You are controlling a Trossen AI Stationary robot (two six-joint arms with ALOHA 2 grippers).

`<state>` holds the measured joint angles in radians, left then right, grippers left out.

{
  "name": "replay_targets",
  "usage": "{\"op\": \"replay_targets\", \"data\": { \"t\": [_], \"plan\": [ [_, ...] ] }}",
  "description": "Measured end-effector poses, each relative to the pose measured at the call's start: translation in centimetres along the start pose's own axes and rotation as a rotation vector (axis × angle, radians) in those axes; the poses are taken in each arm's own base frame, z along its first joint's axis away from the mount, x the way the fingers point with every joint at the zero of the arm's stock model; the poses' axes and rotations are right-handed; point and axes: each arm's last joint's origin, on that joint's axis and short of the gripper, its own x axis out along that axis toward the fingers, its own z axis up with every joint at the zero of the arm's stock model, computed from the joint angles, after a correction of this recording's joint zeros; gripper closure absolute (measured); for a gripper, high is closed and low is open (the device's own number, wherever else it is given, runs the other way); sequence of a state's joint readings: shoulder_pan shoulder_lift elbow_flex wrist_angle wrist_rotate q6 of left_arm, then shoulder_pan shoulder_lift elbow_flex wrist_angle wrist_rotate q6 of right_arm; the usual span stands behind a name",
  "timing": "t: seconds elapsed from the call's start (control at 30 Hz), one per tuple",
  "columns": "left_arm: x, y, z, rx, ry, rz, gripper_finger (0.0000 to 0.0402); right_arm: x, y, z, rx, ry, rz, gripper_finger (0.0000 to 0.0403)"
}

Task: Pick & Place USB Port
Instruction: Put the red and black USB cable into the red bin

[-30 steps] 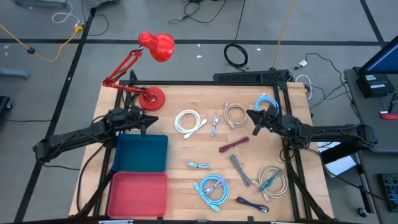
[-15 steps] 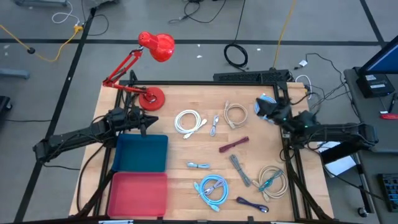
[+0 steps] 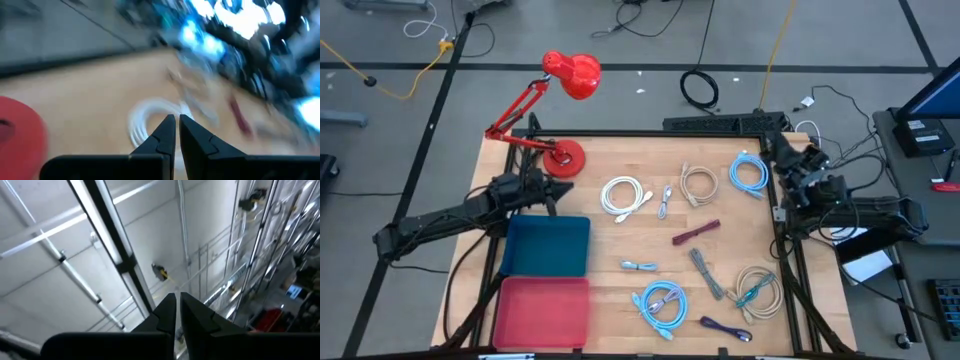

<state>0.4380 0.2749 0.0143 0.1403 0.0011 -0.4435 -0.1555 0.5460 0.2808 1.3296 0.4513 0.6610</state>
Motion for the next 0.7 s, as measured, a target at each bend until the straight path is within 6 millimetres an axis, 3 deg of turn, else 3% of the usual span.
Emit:
{"op": "replay_targets", "data": {
  "t": [0.13, 0.27, 0.5, 0.6, 0.7],
  "plan": [
    [-0.4, -0.4, 2.4, -0.332, -0.336, 0.051, 0.0376, 0.0, 0.0, 0.3, -0.054, -0.058, -0.035, 0.0385],
    [-1.3, -1.0, 4.7, -0.747, -0.624, -0.103, 0.0376, 0.0, -0.1, 0.3, -0.113, -0.076, -0.073, 0.0385],
    [-2.5, -3.0, 7.7, -0.810, -0.678, -0.486, 0.0376, 0.1, -0.4, 0.1, -0.174, -0.089, -0.127, 0.0385],
    [-2.8, -4.8, 10.6, -0.795, -0.636, -0.599, 0.0376, 0.1, -0.5, 0.0, -0.196, -0.080, -0.129, 0.0385],
    [-3.1, -7.6, 15.1, -0.653, -0.616, -0.736, 0.0376, 0.1, -0.6, -0.2, -0.208, -0.071, -0.136, 0.0385]
  ]
}}
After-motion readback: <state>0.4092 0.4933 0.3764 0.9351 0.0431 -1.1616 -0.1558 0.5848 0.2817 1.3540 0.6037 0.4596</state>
